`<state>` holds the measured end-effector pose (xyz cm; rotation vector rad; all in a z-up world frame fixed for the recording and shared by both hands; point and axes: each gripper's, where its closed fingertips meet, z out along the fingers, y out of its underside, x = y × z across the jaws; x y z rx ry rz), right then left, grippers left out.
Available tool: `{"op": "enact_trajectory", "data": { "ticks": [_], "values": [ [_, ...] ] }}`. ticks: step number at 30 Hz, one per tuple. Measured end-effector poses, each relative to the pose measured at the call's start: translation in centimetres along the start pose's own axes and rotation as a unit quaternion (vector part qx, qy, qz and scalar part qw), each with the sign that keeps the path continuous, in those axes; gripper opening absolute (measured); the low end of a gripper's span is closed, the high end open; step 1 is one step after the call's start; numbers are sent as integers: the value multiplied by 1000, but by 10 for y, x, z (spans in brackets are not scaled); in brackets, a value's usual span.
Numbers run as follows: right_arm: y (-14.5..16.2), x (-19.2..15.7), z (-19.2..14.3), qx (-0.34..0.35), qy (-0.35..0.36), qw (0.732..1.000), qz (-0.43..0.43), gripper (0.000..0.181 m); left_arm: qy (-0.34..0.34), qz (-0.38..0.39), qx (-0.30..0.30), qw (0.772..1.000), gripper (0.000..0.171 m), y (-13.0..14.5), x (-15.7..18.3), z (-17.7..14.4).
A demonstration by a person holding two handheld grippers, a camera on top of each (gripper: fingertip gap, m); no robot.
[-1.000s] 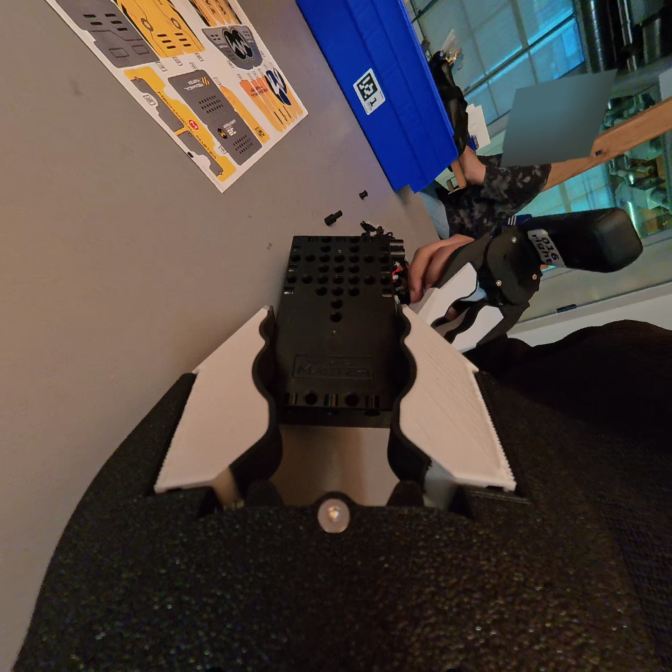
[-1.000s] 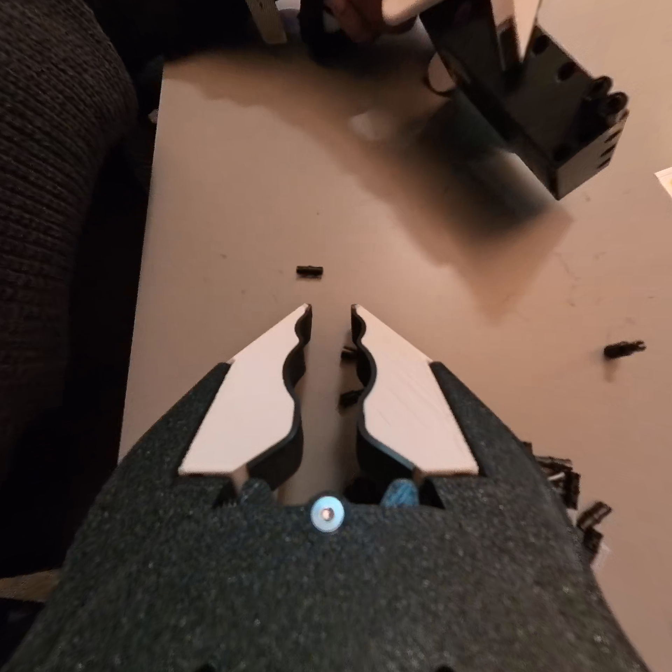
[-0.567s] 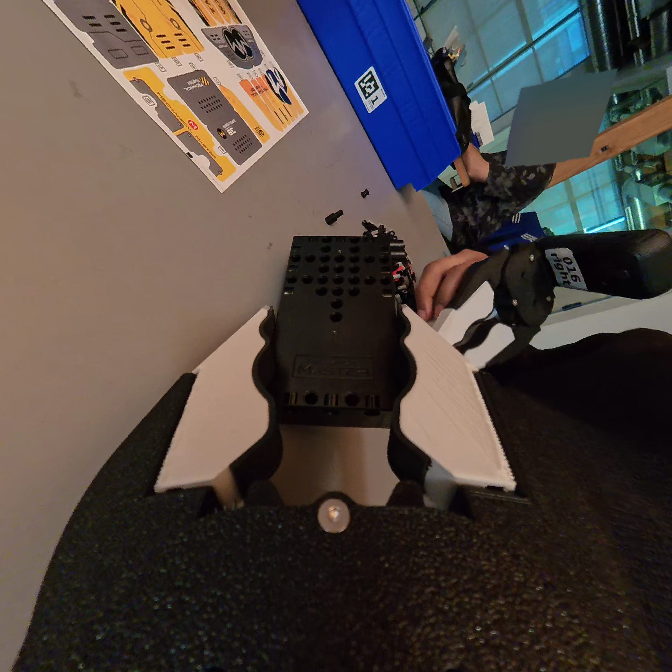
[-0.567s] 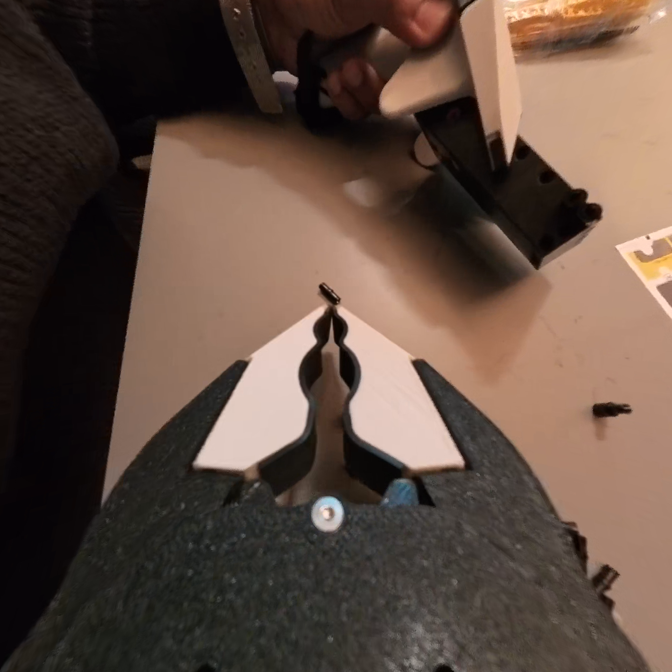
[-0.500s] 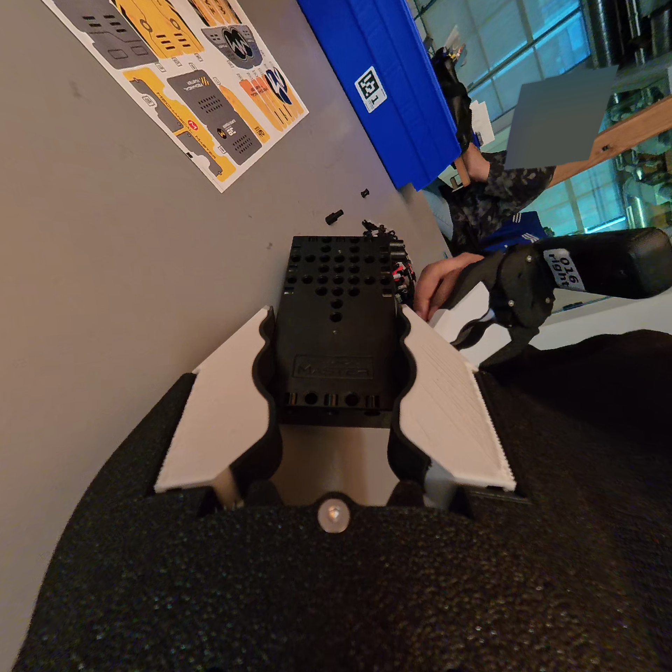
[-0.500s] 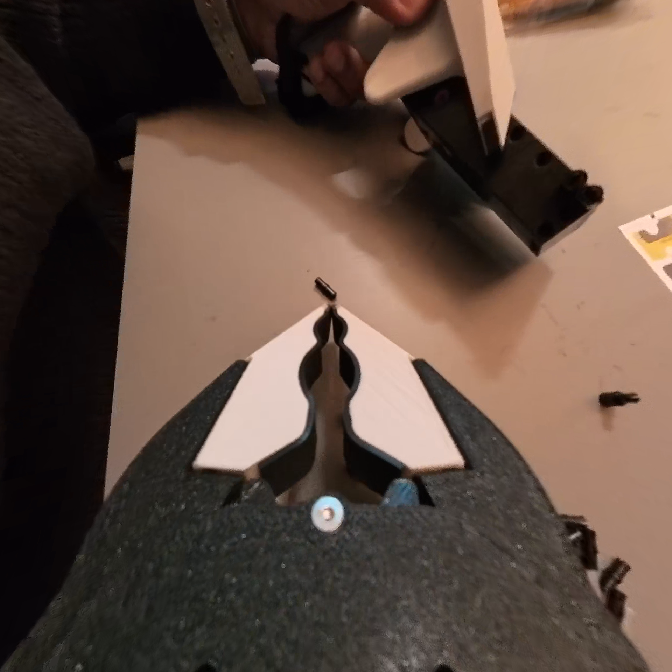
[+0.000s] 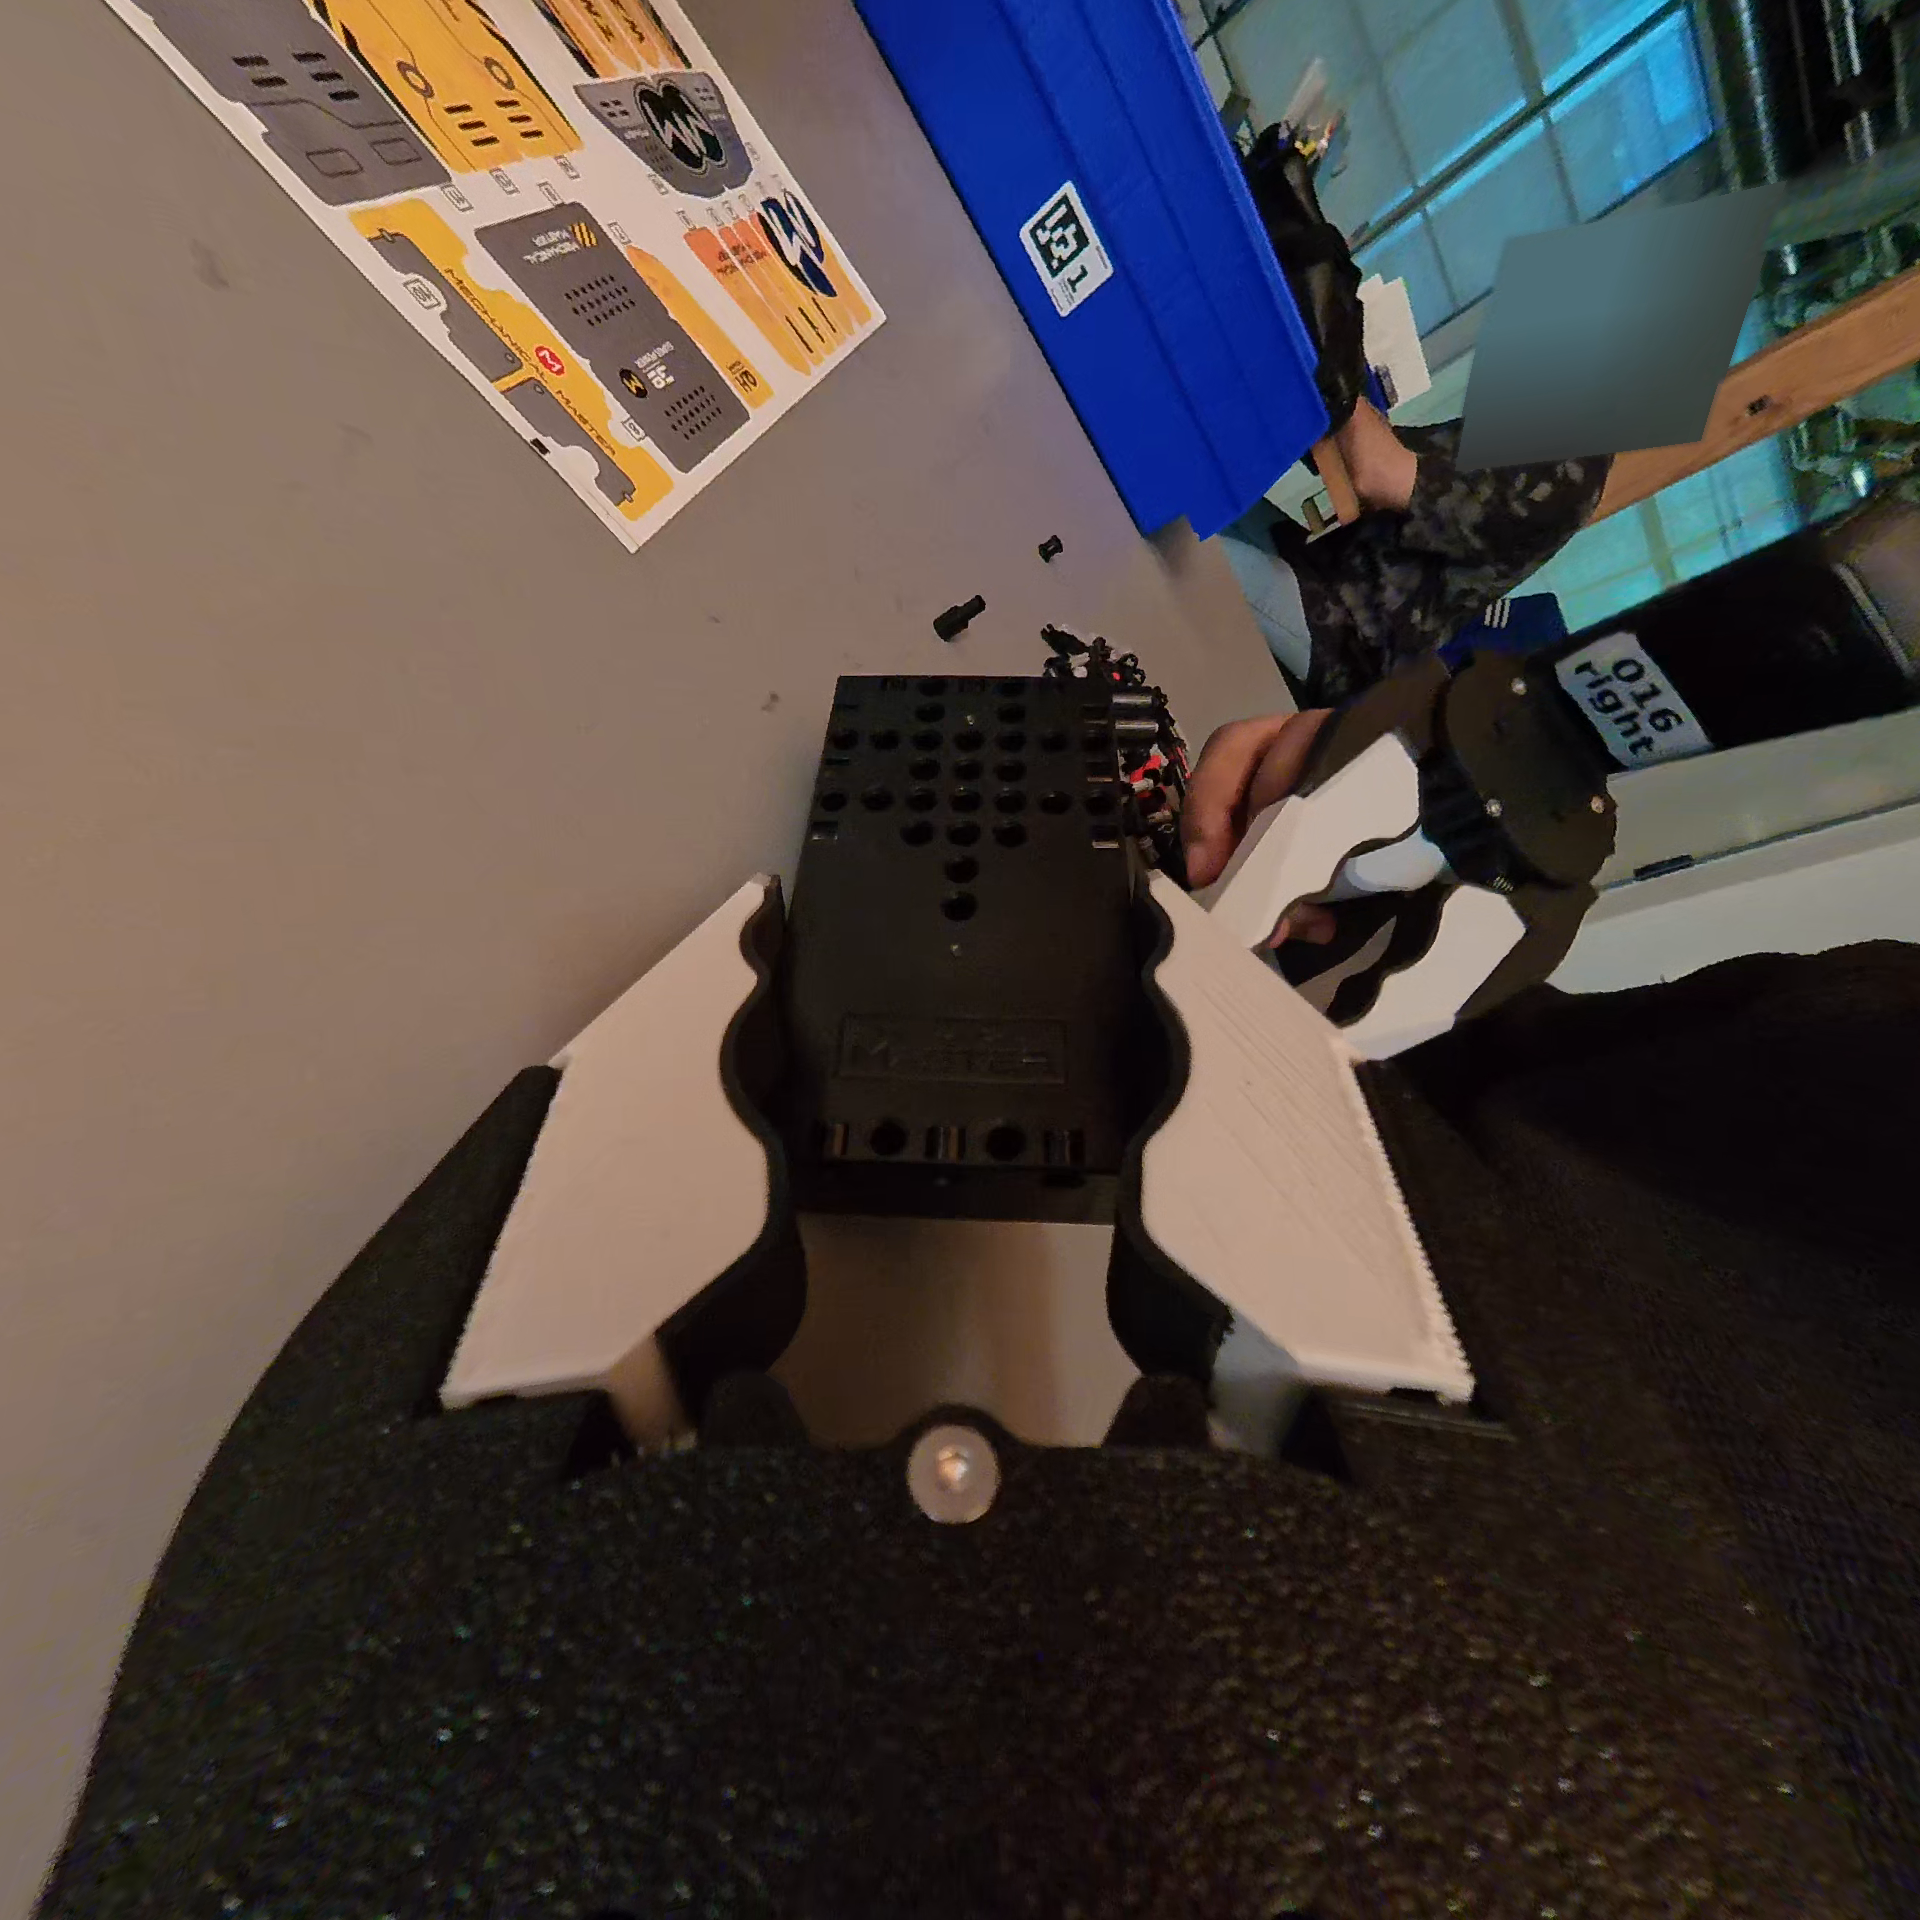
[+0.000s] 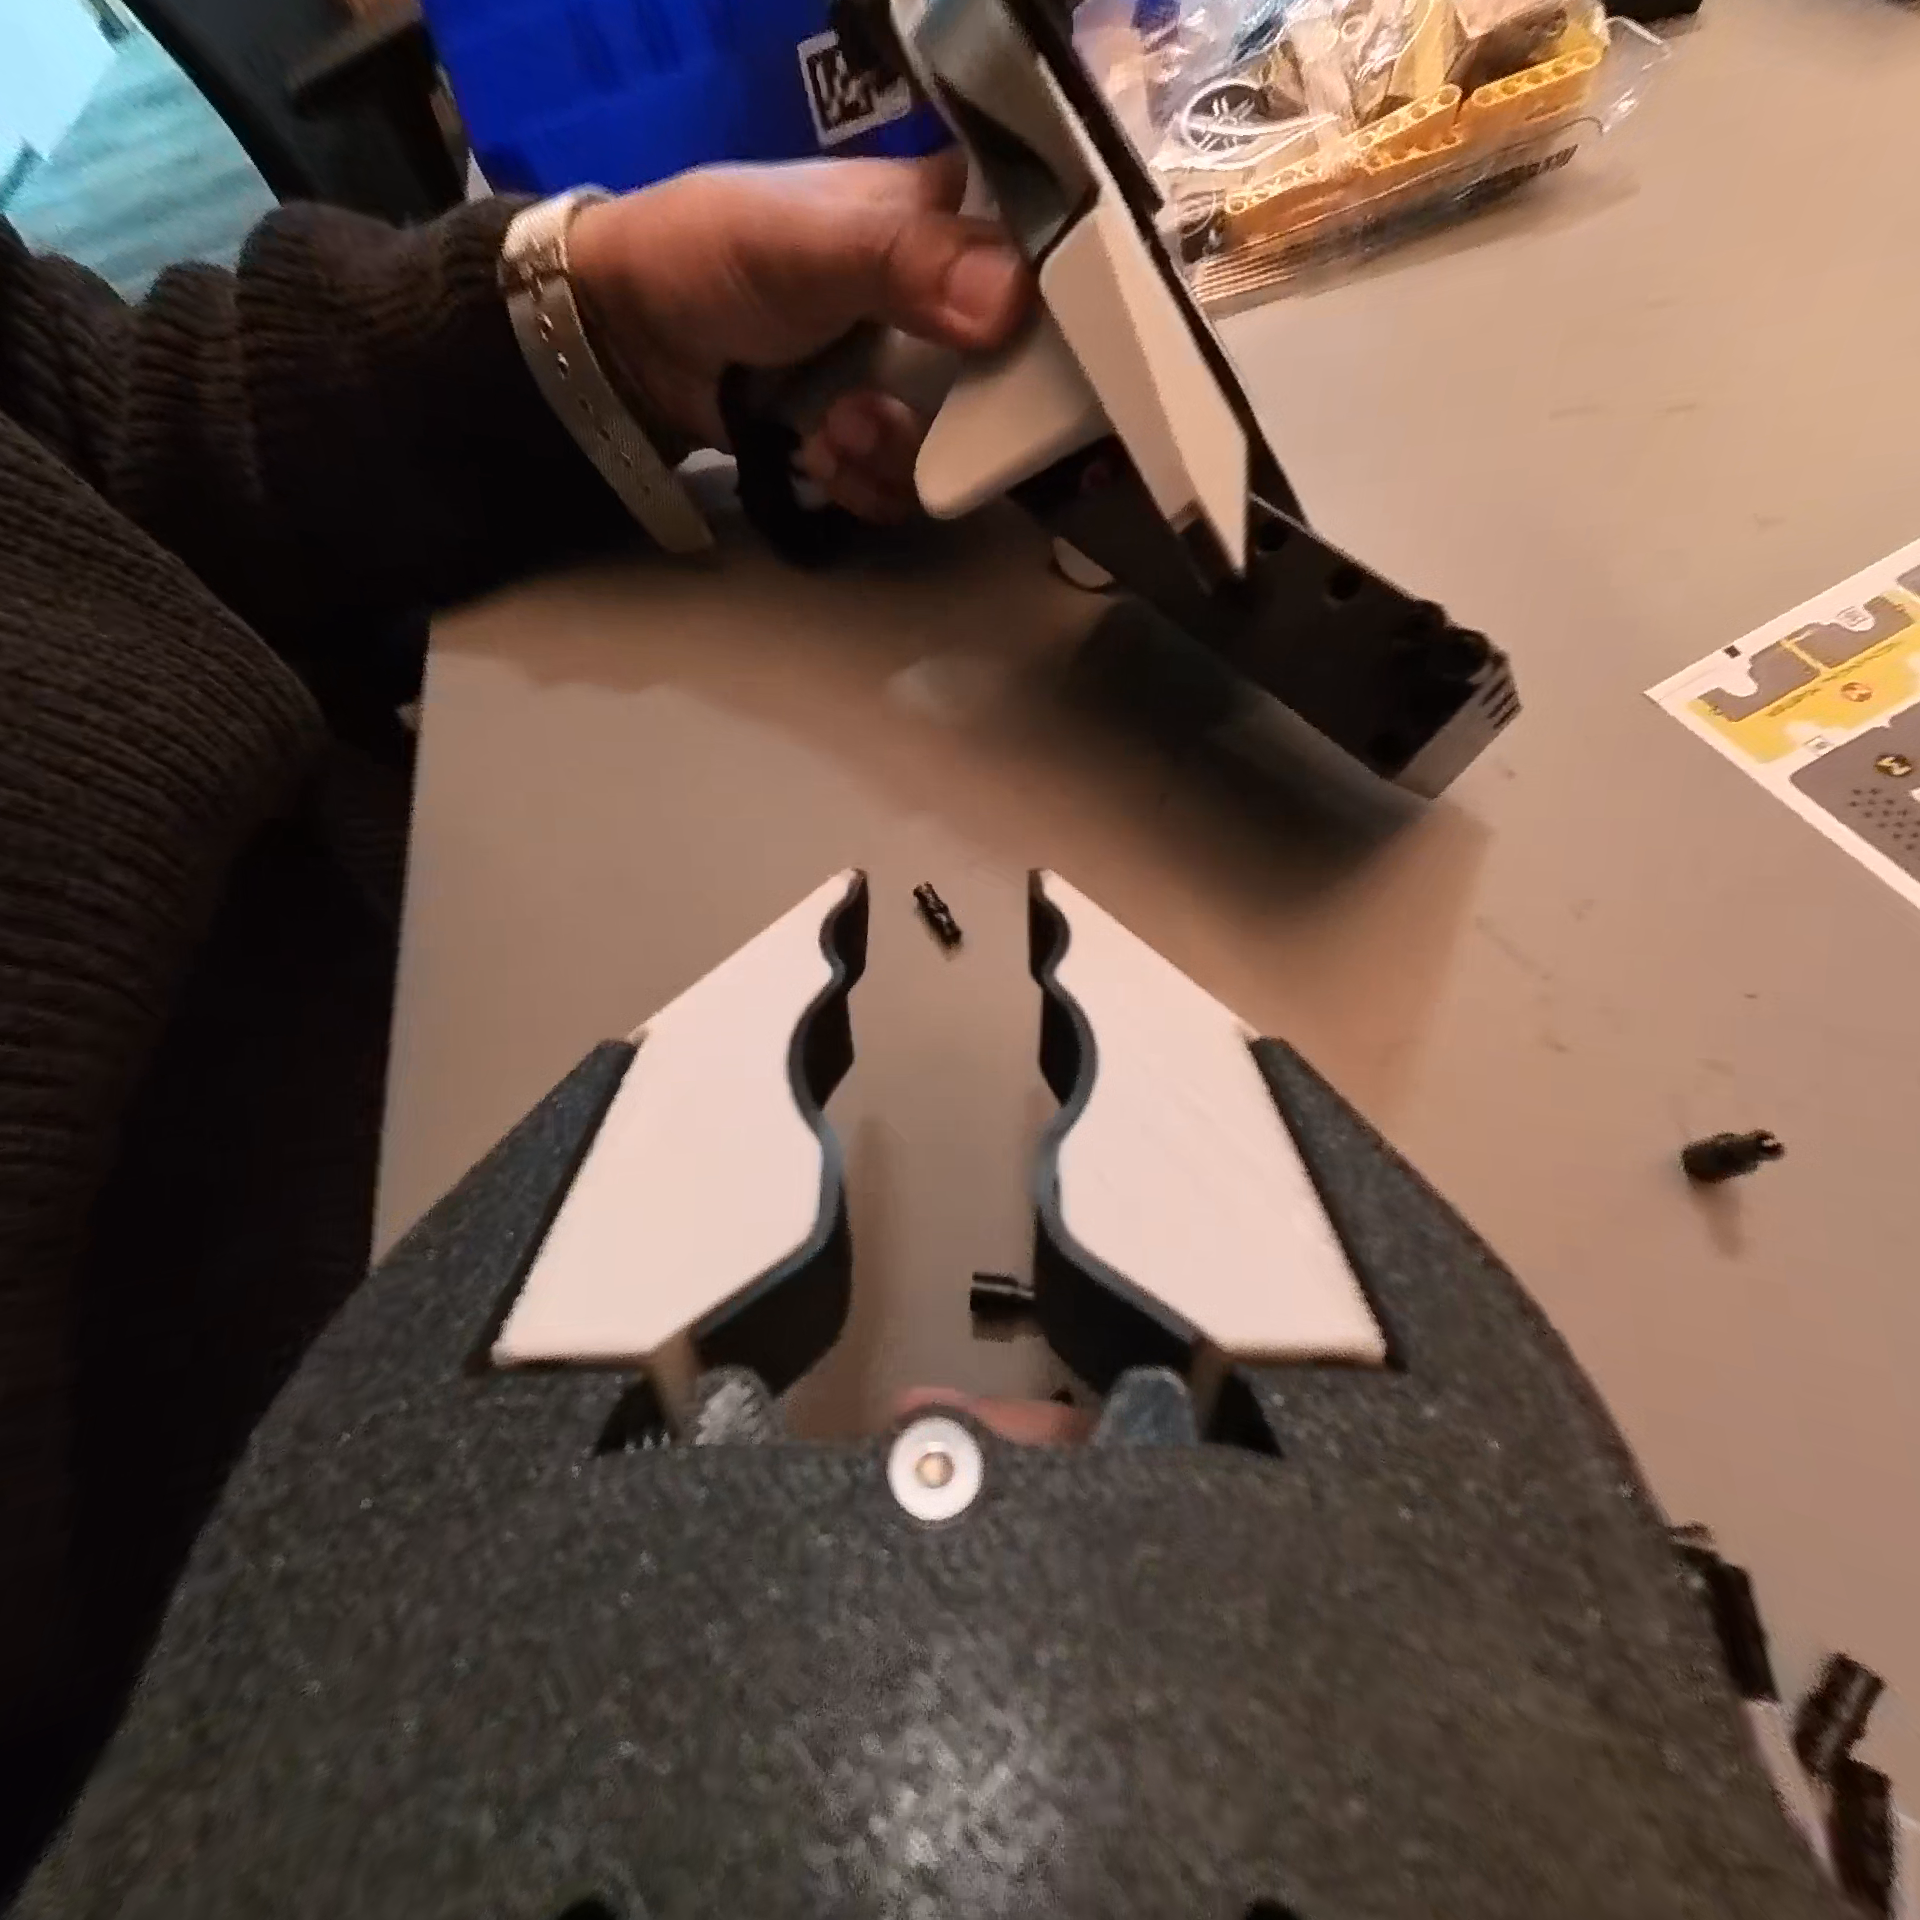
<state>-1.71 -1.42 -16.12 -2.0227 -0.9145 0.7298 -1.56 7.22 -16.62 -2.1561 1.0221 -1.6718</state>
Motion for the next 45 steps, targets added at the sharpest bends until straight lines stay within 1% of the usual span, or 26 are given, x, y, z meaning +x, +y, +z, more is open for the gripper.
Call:
{"op": "enact_trajectory", "data": {
  "ticks": [7,10,12,18,22,25,28,30,32,35,38,40,42,45],
  "values": [
    [30,3,22,-96,46,991,-75,31,8,-7,1,1000,66,-1,1,0],
    [29,3,25,-96,47,991,-78,30,7,-5,0,1000,66,-1,1,1],
    [28,4,26,-95,49,991,-78,26,6,-4,0,1000,66,0,1,1],
    [27,-4,30,-91,36,990,-99,5,6,-4,-1,1000,66,0,1,1],
    [25,-1,32,-91,42,990,-101,5,4,0,-3,1000,66,1,1,1],
    [13,12,27,-63,72,992,-87,5,0,4,-4,1000,66,1,1,2],
    [-8,30,12,-5,105,993,-45,5,-7,10,-6,1000,66,2,1,2],
    [-17,42,1,32,108,994,5,5,-13,15,-8,1000,66,2,0,3],
    [-19,54,-6,54,100,990,83,5,-20,22,-10,1000,66,3,0,3],
    [-16,71,-14,80,81,973,199,5,-33,36,-14,999,66,4,0,5],
    [-18,73,-16,102,37,954,278,4,-54,58,-19,997,66,6,-1,7],
    [-15,72,-15,94,31,951,292,4,-68,70,-22,995,66,7,-2,8],
    [-9,75,-11,76,50,955,282,4,-76,72,-21,994,66,7,-3,9],
    [-9,75,-9,75,54,955,283,4,-83,77,-23,993,66,7,-3,9]
  ]
}}
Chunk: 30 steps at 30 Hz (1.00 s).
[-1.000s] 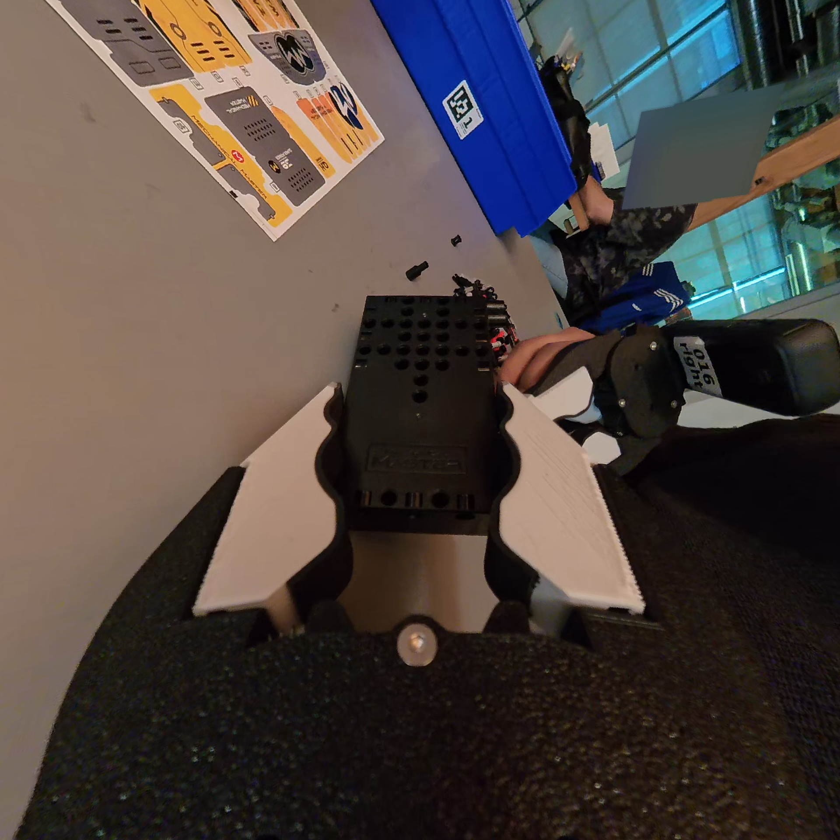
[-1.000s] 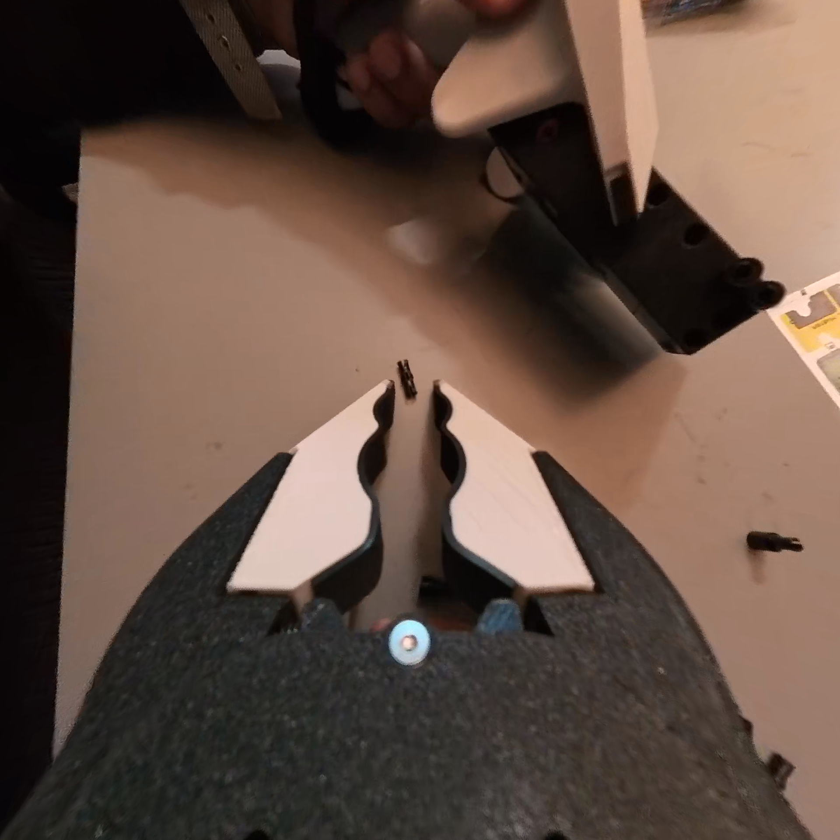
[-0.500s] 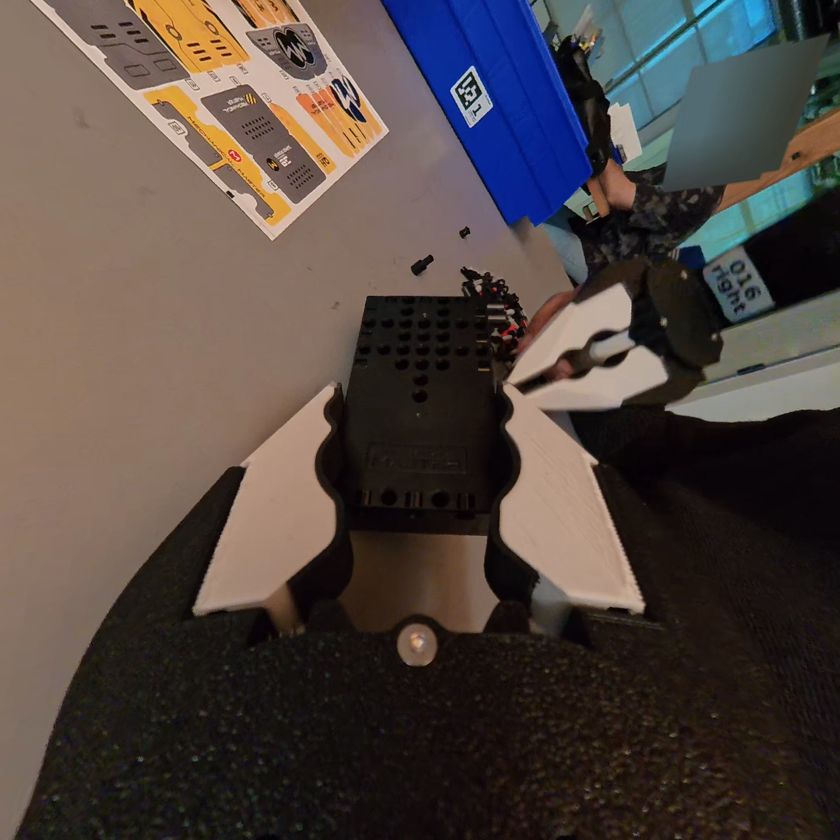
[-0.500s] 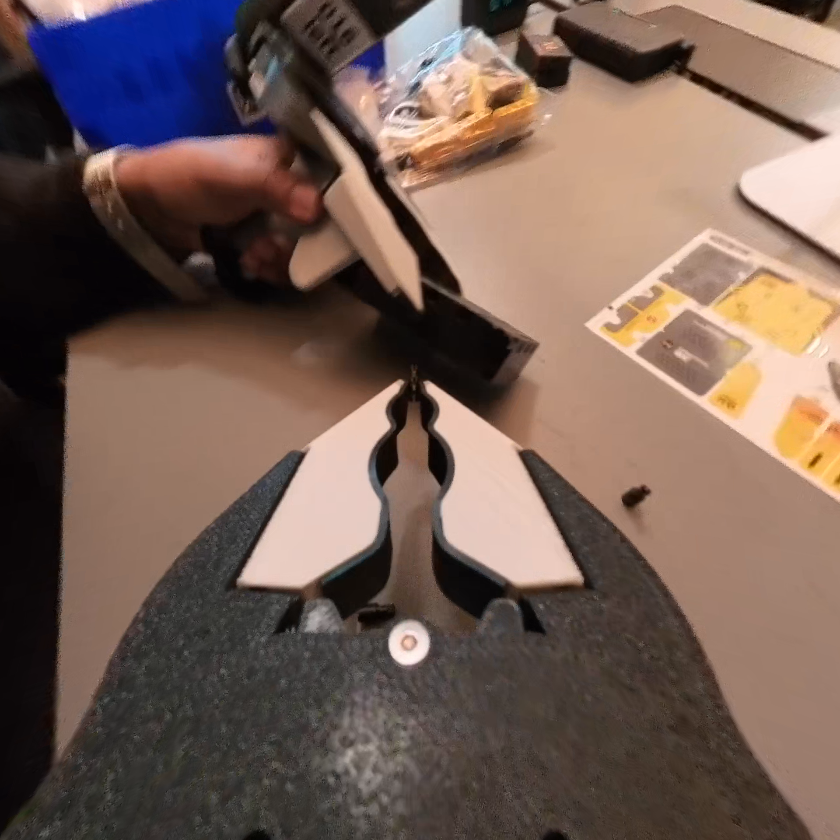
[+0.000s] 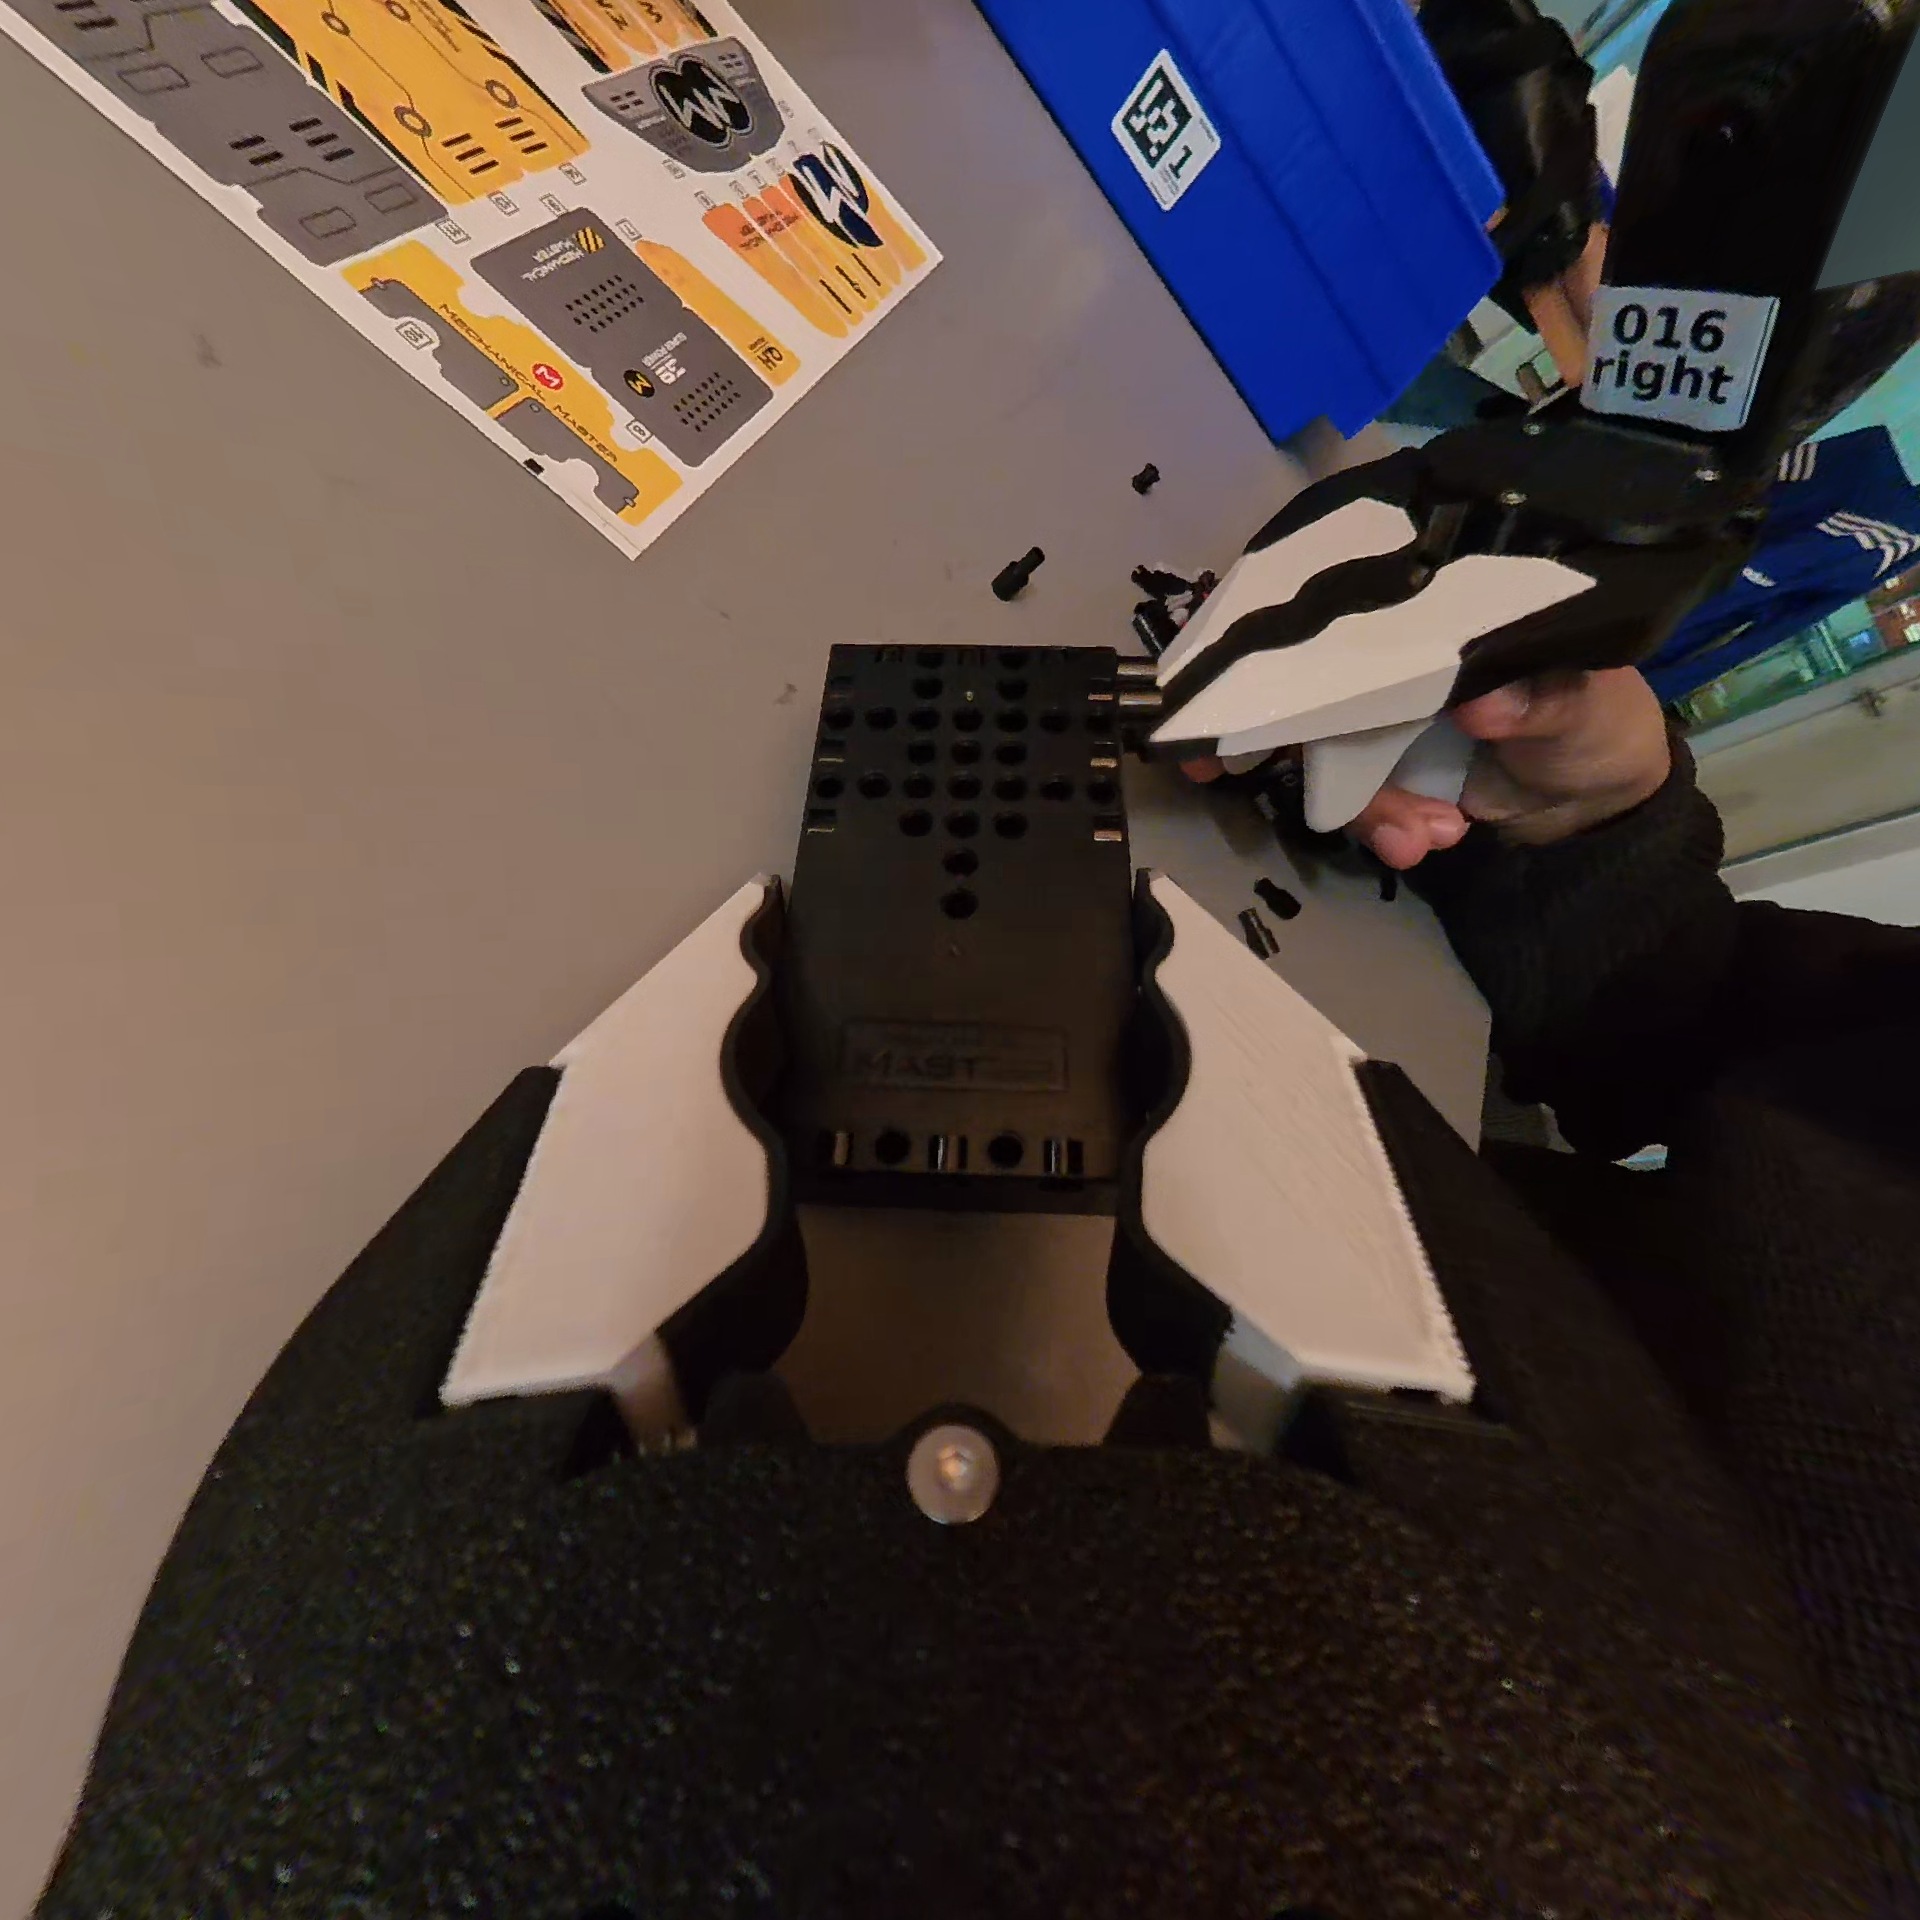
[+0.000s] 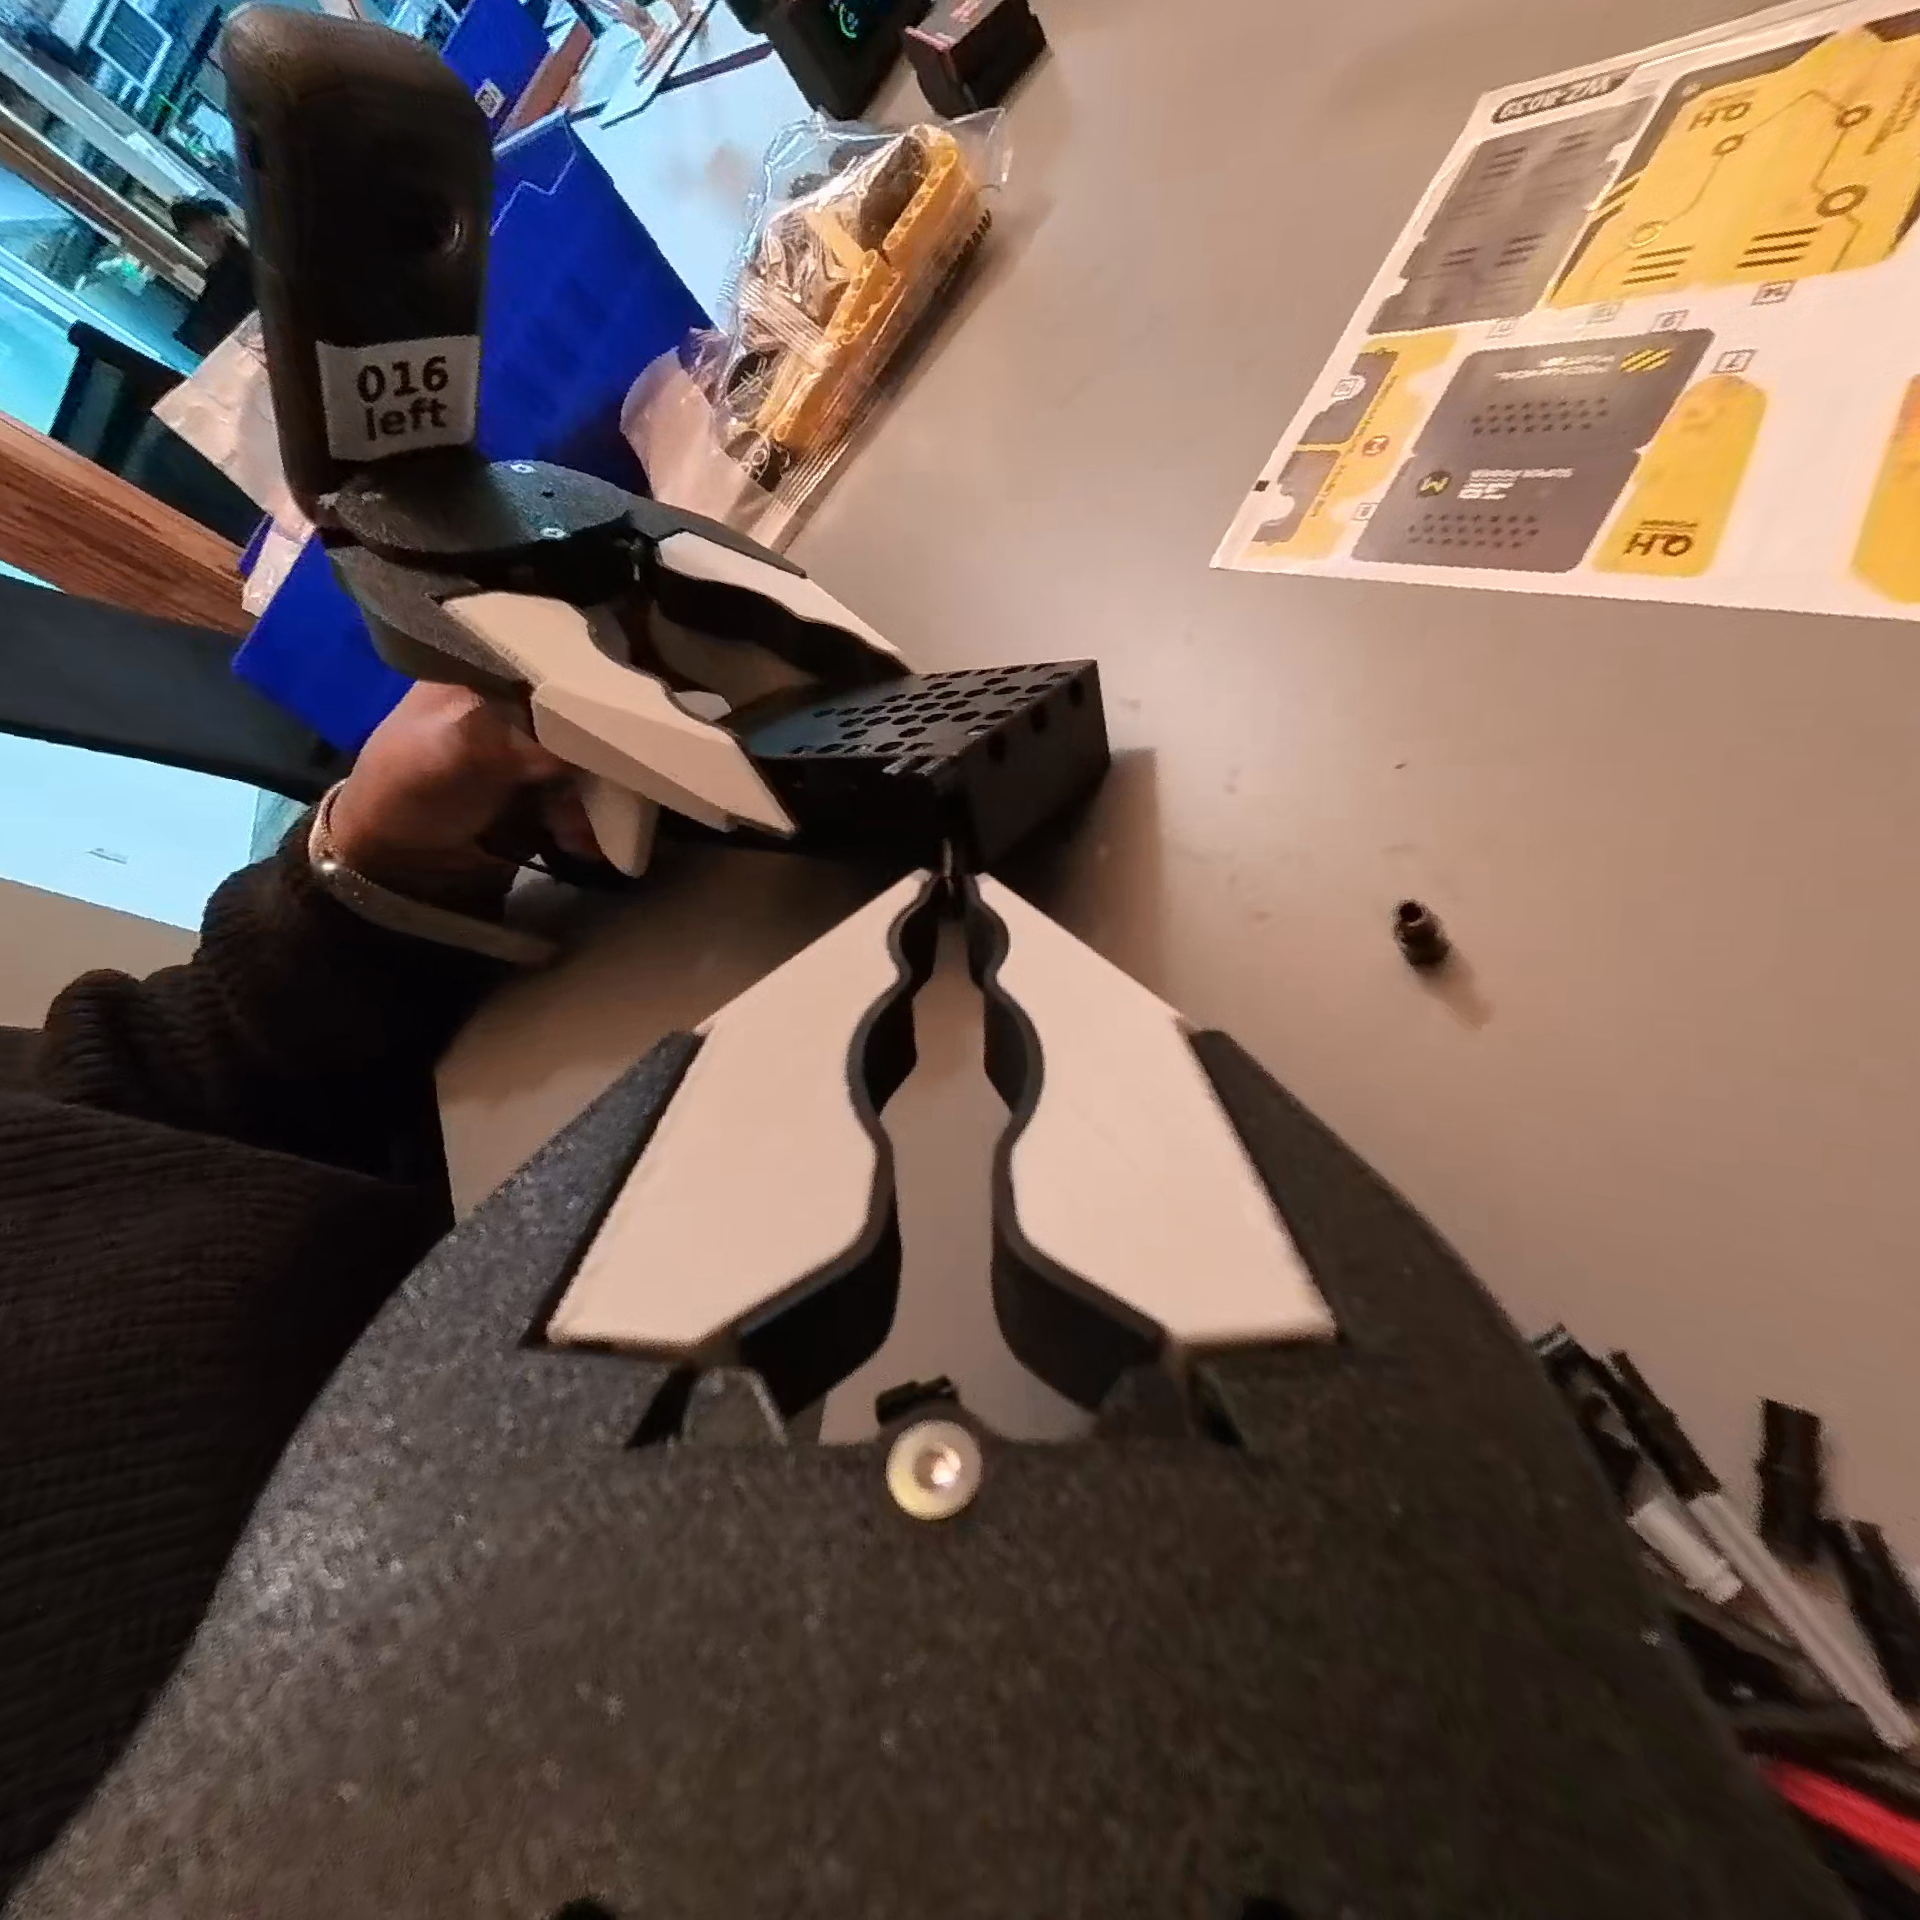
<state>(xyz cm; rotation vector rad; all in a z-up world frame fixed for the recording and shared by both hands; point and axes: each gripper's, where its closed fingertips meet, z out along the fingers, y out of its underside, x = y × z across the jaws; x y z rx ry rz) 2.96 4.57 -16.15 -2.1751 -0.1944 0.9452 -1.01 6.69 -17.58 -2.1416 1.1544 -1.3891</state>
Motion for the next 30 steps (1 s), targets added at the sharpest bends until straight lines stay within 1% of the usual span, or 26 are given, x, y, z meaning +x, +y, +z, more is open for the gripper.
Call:
{"op": "enact_trajectory", "data": {
  "ticks": [3,12,23,25,28,30],
  "values": [
    [0,2,-1,0,1,1000,5,4,-15,18,-5,1000,66,2,0,2],
    [1,8,-3,-6,31,999,-17,4,-70,82,-22,994,66,6,-1,6],
    [4,12,-2,-14,48,998,-31,4,-107,128,-37,985,66,9,-3,9],
    [5,14,-2,-17,58,998,-37,4,-114,146,-43,982,66,10,-3,10],
    [10,21,0,-30,87,994,-59,4,-145,167,-34,975,67,6,-6,10],
    [11,21,1,-33,94,993,-69,4,-157,172,-22,972,67,2,-7,9]
  ]
}}
